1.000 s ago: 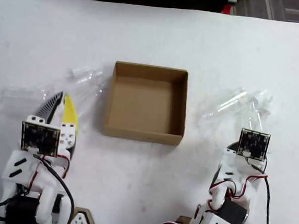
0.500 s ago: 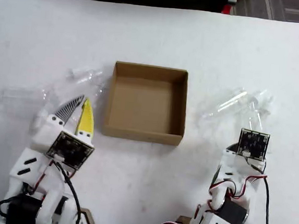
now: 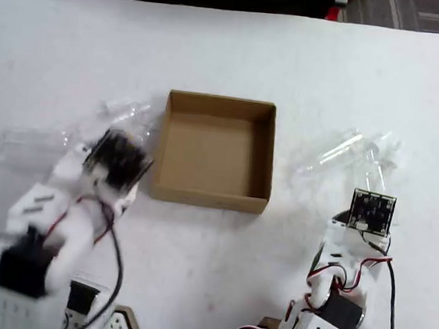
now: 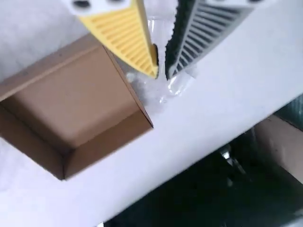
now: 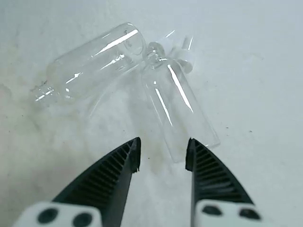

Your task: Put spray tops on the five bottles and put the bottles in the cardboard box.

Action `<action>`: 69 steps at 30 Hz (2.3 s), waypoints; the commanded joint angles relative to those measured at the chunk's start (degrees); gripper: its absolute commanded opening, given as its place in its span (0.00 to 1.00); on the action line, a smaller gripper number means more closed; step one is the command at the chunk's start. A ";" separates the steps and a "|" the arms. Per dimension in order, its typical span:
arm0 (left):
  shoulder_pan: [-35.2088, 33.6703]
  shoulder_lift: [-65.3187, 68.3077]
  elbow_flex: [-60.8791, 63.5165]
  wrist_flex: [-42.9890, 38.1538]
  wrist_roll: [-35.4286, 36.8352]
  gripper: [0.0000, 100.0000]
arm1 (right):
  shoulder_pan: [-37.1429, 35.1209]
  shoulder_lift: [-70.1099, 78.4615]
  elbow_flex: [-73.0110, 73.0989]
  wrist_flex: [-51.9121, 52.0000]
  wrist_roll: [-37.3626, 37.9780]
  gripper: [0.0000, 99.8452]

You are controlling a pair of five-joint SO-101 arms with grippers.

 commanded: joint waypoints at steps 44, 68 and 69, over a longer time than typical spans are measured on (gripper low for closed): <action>-17.63 39.16 -24.44 -1.49 -4.04 0.09 | -0.13 -0.04 0.44 0.31 0.18 0.14; -28.44 93.76 -74.02 26.29 -52.92 0.16 | -0.57 -0.04 0.44 0.31 0.18 0.14; -28.44 96.22 -76.84 27.60 -53.89 0.16 | -0.57 -0.04 0.44 0.31 0.18 0.14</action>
